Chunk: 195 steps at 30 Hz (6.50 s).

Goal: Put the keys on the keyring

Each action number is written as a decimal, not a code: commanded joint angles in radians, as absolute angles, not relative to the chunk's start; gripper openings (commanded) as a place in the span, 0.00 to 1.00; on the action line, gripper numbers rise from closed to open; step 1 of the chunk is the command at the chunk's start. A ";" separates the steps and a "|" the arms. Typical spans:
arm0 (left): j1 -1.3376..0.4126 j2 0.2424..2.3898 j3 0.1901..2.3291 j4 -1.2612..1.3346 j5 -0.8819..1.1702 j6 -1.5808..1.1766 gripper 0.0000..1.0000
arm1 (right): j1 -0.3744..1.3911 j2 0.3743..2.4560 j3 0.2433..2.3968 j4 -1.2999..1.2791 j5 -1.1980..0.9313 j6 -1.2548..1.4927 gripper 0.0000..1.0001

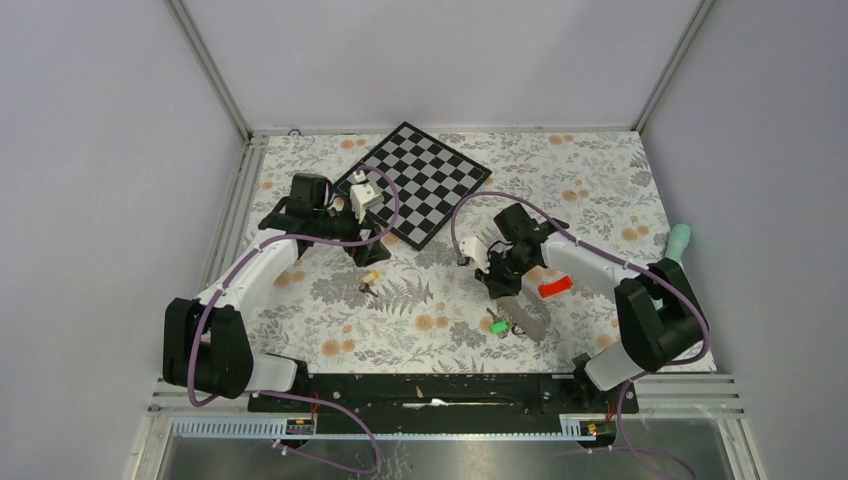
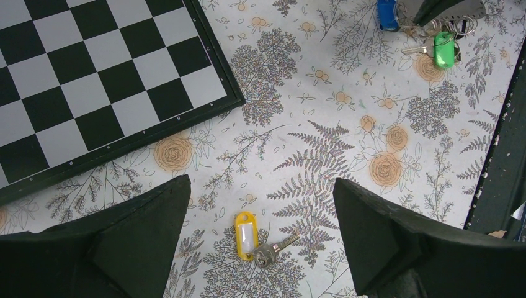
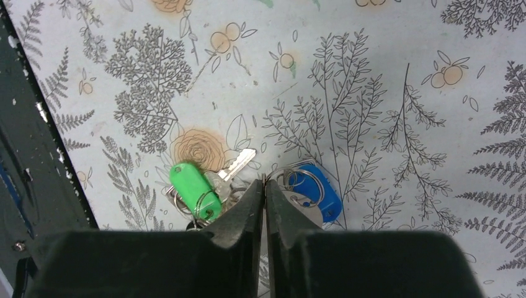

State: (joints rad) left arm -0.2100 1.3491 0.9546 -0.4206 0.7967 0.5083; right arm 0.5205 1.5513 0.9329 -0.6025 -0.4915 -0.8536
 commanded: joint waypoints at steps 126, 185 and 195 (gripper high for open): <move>-0.544 1.535 1.408 -0.388 1.058 0.398 0.71 | 0.422 1.321 1.266 -0.488 -0.980 -0.495 0.00; -0.517 1.550 0.925 1.158 1.247 -0.718 0.00 | 0.345 1.258 1.115 -0.283 -1.148 -0.283 0.54; -0.518 1.582 0.892 1.280 1.184 -0.816 0.00 | 0.345 1.263 1.119 -0.258 -1.172 -0.263 0.54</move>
State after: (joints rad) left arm -0.5205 1.5780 0.9012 1.1439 1.2255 -0.7525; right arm 0.3450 1.2892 1.1072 -0.2939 -1.1233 -0.2714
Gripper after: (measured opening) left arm 0.014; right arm 0.539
